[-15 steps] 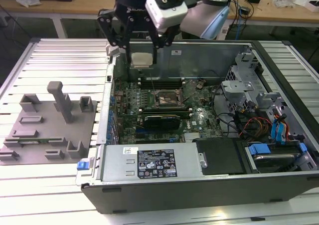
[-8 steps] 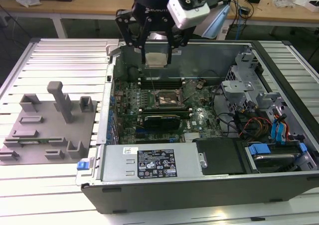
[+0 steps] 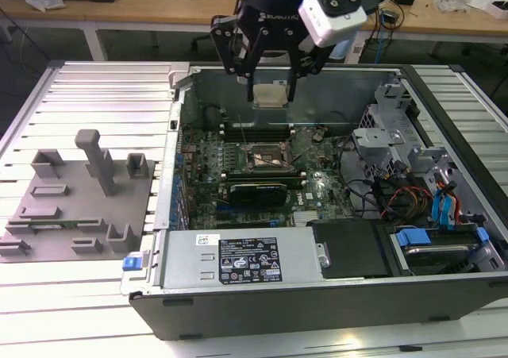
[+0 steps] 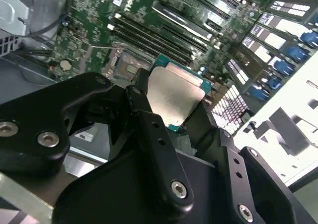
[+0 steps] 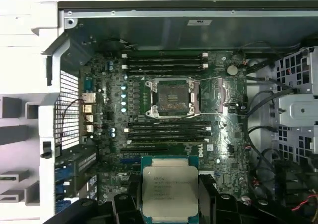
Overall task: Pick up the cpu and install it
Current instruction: 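Pick up the cpu and move it towards the insertion slot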
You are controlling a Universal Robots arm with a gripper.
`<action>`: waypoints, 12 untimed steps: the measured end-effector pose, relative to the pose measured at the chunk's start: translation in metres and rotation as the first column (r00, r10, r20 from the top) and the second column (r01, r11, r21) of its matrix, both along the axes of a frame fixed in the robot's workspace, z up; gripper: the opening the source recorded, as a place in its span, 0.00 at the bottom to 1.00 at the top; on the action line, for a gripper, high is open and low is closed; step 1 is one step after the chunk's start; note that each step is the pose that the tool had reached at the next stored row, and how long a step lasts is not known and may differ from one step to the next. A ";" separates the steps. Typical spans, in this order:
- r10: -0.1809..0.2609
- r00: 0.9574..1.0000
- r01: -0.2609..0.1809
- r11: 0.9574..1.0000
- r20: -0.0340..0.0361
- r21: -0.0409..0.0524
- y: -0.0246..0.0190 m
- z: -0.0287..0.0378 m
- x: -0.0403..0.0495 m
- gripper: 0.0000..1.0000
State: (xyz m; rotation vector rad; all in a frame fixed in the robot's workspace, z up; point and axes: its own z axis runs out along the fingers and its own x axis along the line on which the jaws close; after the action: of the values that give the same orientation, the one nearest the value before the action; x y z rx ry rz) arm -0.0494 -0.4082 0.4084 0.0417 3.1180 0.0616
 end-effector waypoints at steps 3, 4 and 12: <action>0.000 1.000 0.000 1.000 0.000 0.000 0.0000 0.0000 0.0084 0.55; 0.000 1.000 0.000 1.000 0.000 0.000 0.0000 0.0000 0.0122 0.55; 0.000 1.000 0.000 1.000 0.000 0.000 0.0000 -0.0055 0.0159 0.55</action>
State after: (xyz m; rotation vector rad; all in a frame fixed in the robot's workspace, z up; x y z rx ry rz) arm -0.0335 -0.4082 0.4029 0.0419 3.1180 0.0617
